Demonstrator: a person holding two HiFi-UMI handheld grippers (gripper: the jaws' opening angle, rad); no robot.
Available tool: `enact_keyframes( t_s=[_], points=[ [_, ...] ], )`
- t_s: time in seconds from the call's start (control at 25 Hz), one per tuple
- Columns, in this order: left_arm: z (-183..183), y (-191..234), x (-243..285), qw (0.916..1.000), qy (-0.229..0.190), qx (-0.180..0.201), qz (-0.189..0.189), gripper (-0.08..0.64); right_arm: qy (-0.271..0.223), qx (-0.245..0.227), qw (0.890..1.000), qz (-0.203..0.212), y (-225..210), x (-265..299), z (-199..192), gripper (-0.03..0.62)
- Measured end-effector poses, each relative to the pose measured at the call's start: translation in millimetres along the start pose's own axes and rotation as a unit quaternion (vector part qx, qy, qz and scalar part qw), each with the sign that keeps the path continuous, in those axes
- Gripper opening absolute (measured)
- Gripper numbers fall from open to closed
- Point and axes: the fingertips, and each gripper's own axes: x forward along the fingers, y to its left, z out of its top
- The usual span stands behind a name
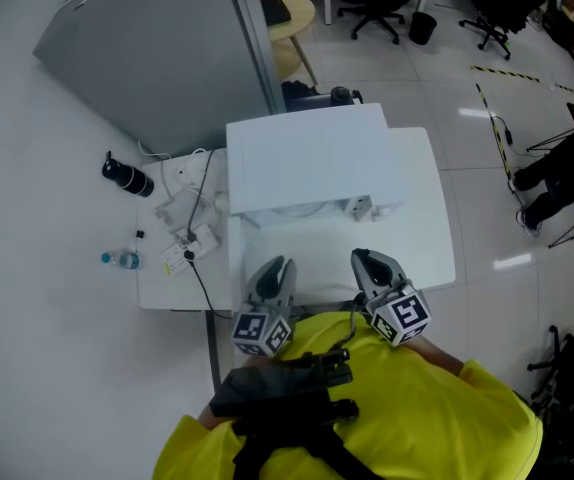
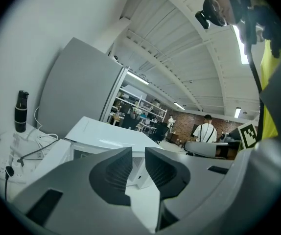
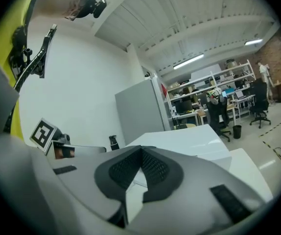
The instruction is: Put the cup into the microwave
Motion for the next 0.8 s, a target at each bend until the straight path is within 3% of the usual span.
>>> enact_keyframes(
  t_s=[0.44,0.8],
  points=[
    [-6.4,4.0,6.2,0.9998,0.005,-0.001,0.019,0.074,0.006,0.001,0.999,0.032,1.0,8.3,3.8,0.003],
    [1.0,-2.1,16.7,0.9998,-0.003,0.003,0.022,0.074,0.01,-0.003,1.0,0.028,-13.0,8.0,5.7,0.003]
  ],
)
